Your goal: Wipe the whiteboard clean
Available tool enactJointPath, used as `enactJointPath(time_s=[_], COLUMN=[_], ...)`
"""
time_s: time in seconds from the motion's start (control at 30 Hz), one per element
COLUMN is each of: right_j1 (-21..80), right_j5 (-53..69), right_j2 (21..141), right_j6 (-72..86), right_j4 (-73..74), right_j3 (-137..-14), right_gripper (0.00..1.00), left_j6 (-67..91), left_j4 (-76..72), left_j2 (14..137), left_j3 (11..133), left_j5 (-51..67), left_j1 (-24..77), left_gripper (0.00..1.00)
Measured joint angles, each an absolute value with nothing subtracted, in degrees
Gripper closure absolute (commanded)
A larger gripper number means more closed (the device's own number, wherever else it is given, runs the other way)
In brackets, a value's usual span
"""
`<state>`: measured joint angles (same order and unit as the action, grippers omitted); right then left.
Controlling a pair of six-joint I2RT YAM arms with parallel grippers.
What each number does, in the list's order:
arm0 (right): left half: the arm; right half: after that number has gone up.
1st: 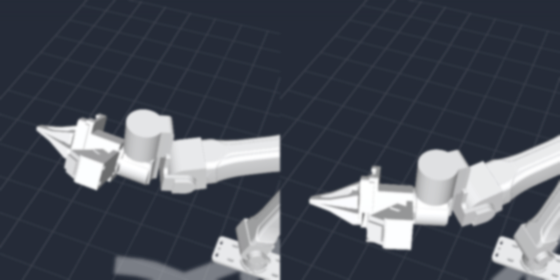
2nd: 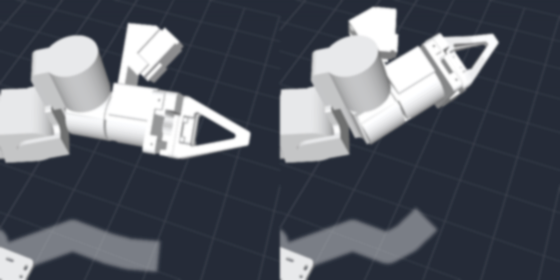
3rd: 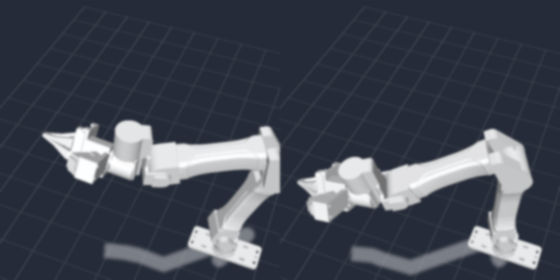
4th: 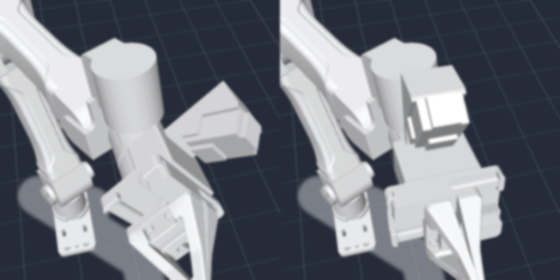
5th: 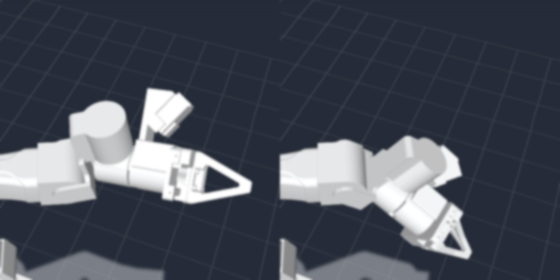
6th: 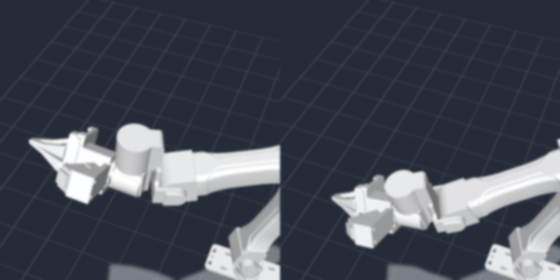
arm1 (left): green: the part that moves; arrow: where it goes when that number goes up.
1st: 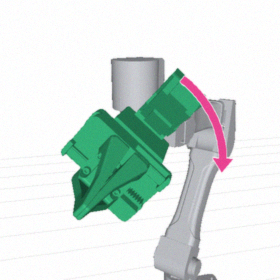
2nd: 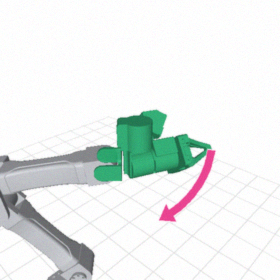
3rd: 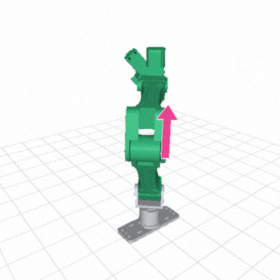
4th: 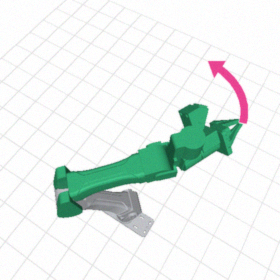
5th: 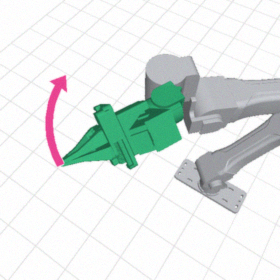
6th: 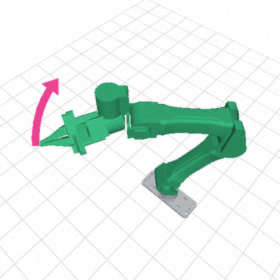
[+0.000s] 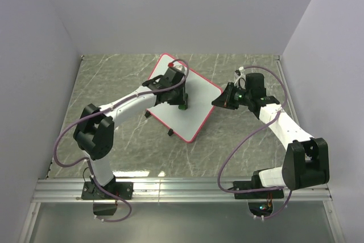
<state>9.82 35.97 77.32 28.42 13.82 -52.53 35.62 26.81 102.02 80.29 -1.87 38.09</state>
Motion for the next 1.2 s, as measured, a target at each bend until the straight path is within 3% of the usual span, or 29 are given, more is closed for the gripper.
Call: enactJointPath(time_s=[0.27, 0.73, 1.2], right_j1=[9.8, 10.2, 10.4], right_j5=[36.2, 37.5, 38.4], right_j2=[77.3, 77.4, 77.4], right_j6=[28.4, 28.6, 28.6], right_j4=[13.7, 13.0, 12.9], right_j3=[-52.6, -52.6, -52.6], right_gripper=[1.0, 1.0, 1.0], left_j6=[35.6, 32.2, 30.9], left_j4=[27.6, 23.6, 24.8], left_j2=[103.6, 102.7, 104.5], left_j3=[84.2, 73.8, 75.1], left_j5=[0.0, 6.1, 6.7], left_j1=[40.2, 19.5, 15.2], left_gripper=[0.99, 1.0, 1.0])
